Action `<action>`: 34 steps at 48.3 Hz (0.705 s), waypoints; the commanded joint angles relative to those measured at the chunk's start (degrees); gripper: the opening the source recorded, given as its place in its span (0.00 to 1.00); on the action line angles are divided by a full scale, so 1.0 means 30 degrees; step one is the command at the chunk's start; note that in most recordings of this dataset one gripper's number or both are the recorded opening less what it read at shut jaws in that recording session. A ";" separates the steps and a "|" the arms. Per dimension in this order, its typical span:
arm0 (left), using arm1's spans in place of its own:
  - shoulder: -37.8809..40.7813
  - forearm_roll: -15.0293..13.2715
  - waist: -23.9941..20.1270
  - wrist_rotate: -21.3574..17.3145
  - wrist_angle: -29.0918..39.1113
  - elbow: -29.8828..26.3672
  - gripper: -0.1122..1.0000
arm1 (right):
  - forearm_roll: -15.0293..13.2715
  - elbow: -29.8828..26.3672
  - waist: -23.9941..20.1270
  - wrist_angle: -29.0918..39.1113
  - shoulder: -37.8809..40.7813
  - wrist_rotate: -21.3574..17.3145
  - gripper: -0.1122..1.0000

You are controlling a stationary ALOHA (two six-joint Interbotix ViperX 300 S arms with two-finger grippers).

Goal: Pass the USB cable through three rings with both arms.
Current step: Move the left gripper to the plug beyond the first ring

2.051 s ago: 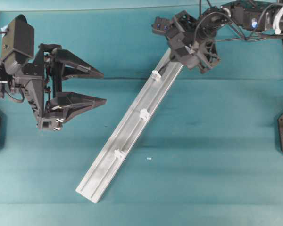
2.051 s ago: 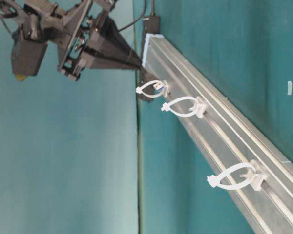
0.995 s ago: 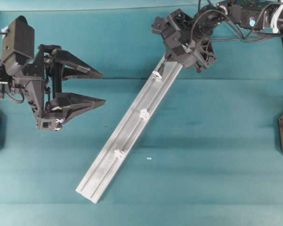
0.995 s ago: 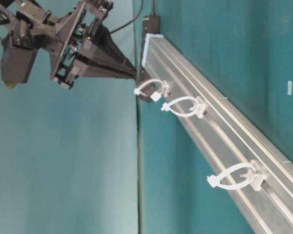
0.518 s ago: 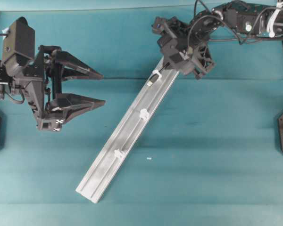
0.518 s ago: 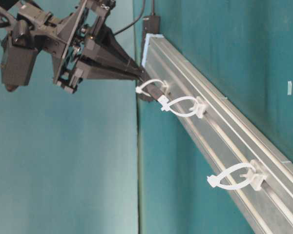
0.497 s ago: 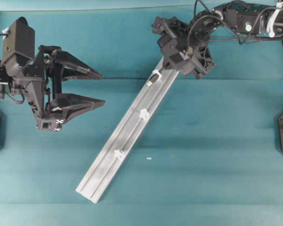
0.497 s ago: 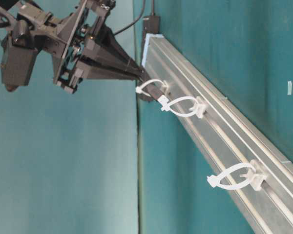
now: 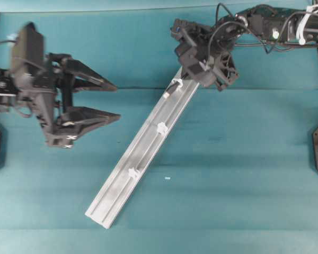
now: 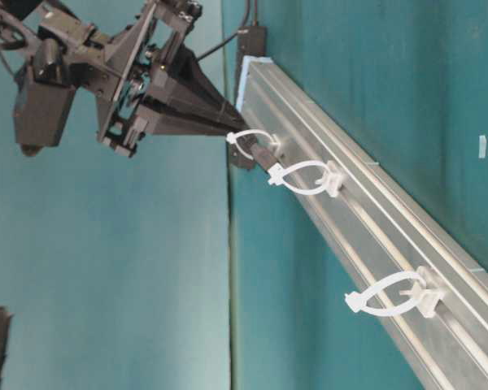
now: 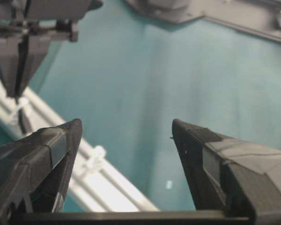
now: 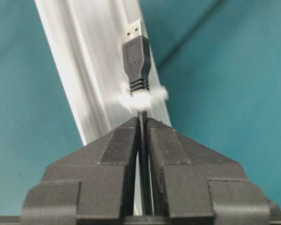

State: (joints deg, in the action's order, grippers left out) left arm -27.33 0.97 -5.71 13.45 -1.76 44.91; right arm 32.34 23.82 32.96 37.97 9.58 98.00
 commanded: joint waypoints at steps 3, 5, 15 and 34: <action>0.1201 0.0029 -0.1289 0.0264 -0.0176 -0.0352 0.87 | 0.0352 -0.0059 -0.0029 0.0029 0.0205 -0.0059 0.20; 0.1553 0.0029 -0.1670 0.0322 -0.0205 -0.0381 0.87 | 0.0469 -0.0059 -0.0088 0.0029 0.0205 -0.0059 0.20; 0.3281 0.0029 -0.2314 0.0322 -0.0732 -0.0469 0.87 | 0.2051 -0.0059 -0.0117 0.0205 0.0205 0.0059 0.20; 0.7266 0.0029 -0.2490 0.0381 -0.2783 -0.0908 0.87 | 0.2461 -0.0059 -0.0117 0.0234 0.0205 0.0059 0.20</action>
State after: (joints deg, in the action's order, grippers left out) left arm -10.46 0.88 -13.10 14.50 -8.26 43.68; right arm 39.11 23.82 32.96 38.58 10.11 98.09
